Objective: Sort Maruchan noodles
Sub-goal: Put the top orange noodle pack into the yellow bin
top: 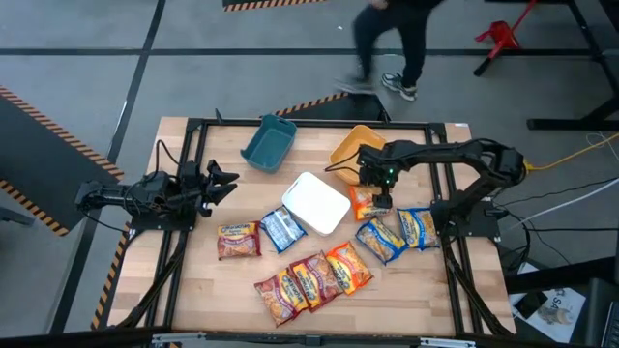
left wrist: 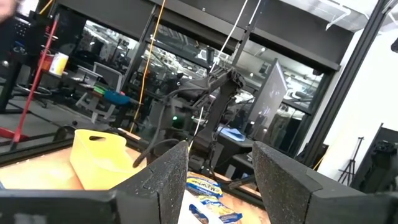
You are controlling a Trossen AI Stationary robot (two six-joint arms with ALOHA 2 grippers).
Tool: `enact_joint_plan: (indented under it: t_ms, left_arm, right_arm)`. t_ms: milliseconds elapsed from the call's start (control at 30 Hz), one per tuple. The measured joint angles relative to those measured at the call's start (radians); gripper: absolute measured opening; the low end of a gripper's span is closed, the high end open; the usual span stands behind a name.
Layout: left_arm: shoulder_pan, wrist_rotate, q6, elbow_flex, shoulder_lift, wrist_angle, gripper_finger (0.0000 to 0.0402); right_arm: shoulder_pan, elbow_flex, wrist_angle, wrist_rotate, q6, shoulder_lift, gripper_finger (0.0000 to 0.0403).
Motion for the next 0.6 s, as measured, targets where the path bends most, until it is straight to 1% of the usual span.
enact_joint_plan:
  t_ms: [100,200,467,600]
  left_arm:
    - [0.000,0.000,-0.001,0.000,0.000,0.000,0.0174]
    - [0.000,0.000,-0.001,0.000,0.000,0.000,0.0174]
    - [0.000,0.000,0.000,0.000,0.000,0.000,0.0174]
    - [0.000,0.000,0.000,0.000,0.000,0.000,0.0174]
  right_arm:
    - [-0.009,-0.011,-0.018,-0.047,0.001,0.010,0.0338]
    - [-0.008,-0.013,-0.030,-0.067,0.001,0.010,0.0294]
    - [-0.008,-0.004,-0.097,-0.096,-0.001,0.012,0.0120]
    - [-0.008,0.019,-0.131,-0.087,-0.003,0.014,0.0050]
